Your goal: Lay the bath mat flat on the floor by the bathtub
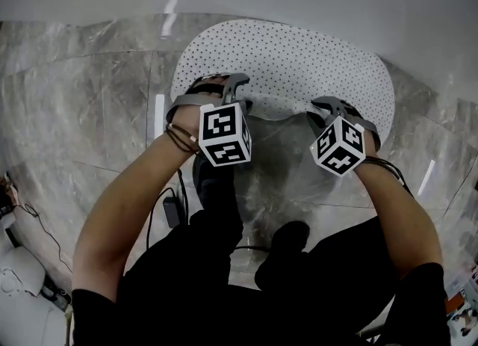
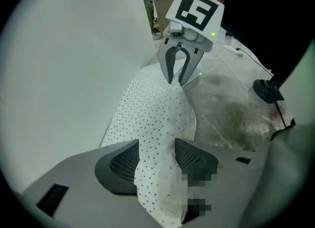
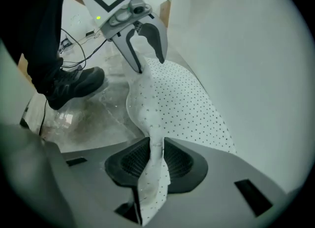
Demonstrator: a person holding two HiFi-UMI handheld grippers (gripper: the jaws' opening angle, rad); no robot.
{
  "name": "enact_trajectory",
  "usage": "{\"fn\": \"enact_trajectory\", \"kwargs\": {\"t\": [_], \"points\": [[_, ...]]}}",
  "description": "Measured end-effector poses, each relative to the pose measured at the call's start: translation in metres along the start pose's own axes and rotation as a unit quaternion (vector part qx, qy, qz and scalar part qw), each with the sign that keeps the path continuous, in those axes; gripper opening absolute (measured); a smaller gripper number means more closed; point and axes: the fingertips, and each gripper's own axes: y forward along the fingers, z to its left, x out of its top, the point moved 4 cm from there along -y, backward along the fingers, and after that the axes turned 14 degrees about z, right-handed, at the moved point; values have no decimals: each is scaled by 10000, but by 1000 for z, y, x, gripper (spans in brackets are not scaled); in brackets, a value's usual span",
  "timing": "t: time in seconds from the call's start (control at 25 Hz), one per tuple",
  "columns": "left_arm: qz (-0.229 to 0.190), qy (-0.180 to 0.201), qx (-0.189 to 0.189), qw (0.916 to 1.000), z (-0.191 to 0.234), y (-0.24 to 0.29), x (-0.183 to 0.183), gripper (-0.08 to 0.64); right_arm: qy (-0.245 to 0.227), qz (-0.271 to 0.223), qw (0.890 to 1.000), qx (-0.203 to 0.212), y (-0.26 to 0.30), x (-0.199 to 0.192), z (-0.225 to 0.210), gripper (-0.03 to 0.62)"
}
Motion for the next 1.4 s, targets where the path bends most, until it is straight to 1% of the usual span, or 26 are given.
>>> {"fn": "enact_trajectory", "kwargs": {"t": [0.08, 0.2, 0.28, 0.36, 0.48, 0.6, 0.68, 0.8, 0.92, 1.04, 1.2, 1.28, 1.4], "points": [[-84, 51, -1, 10000, -6, -4, 3, 242, 345, -49, 9992, 182, 3, -2, -5, 101], [-183, 165, -35, 9997, -16, -8, 5, 242, 1039, -195, 9933, 459, 4, -2, -20, 103], [-265, 214, -31, 9994, -20, -12, 8, 241, 1312, -274, 9901, 415, 7, -2, -31, 103], [-353, 184, -9, 9992, -20, -18, 9, 241, 1404, -291, 9894, 247, 10, -3, -39, 103], [-463, -29, -103, 9989, -20, -28, 11, 242, 1452, -292, 9890, 52, 10, -2, -50, 103], [-465, -262, -305, 9981, -25, -30, 10, 244, 1629, -292, 9862, 36, 12, -4, -60, 103], [-330, -300, -213, 9988, -25, -25, 5, 245, 1720, -292, 9846, 96, 17, -4, -61, 103], [-112, -275, 181, 9994, -21, -16, -6, 245, 1696, -287, 9850, 156, 24, -4, -55, 106], [-8, -214, 551, 9982, -14, -15, -9, 250, 1593, -275, 9867, 178, 24, -3, -47, 109], [38, -166, 728, 9972, -9, -15, -6, 250, 1531, -331, 9873, 263, 17, -3, -44, 110], [148, -11, 1017, 9947, 1, -8, -9, 253, 1219, -433, 9900, 556, 15, 0, -27, 114], [265, 103, 997, 9946, 2, -1, -12, 253, 996, -438, 9922, 613, 13, 0, -20, 115], [430, 265, 804, 9955, -3, 10, -20, 245, 824, -469, 9932, 669, 9, 1, -14, 115]]}}
